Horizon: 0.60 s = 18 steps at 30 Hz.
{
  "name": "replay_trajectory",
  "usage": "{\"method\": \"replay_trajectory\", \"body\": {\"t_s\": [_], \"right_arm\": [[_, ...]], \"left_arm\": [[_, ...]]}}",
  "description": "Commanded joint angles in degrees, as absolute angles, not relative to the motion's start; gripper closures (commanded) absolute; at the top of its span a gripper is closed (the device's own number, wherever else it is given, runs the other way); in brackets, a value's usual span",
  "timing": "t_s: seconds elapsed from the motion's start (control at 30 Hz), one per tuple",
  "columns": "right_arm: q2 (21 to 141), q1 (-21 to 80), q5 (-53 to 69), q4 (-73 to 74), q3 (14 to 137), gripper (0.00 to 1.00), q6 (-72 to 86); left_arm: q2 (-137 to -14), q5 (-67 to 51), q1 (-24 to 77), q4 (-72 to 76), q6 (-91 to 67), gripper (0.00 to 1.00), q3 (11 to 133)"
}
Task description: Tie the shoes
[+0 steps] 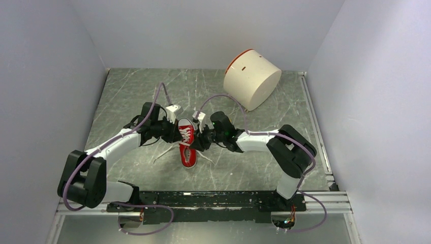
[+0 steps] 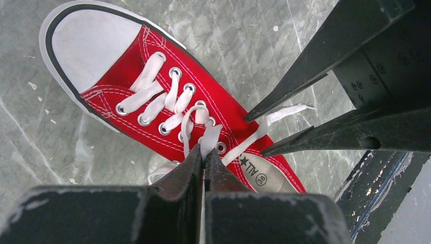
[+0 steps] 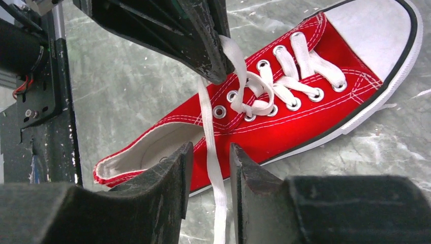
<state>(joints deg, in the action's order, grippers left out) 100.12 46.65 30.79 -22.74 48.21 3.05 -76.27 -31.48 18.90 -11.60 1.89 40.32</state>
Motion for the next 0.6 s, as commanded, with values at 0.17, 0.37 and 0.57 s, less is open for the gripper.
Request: {"method": "replay_trajectory", "body": {"t_s": [0.17, 0.37, 0.57], "right_arm": [[102.9, 46.4, 30.5, -26.3, 50.7, 0.74, 4.6], [103.2, 46.4, 31.3, -28.5, 49.8, 0.77, 6.3], [102.8, 46.4, 29.5, -28.0, 49.0, 0.85, 5.3]], "left_arm": [[-74.5, -33.7, 18.5, -9.4, 0.4, 0.95, 39.5], [-73.9, -33.6, 18.5, -9.6, -1.7, 0.95, 39.5], [-73.5, -33.6, 18.5, -9.6, -2.1, 0.95, 39.4]]}}
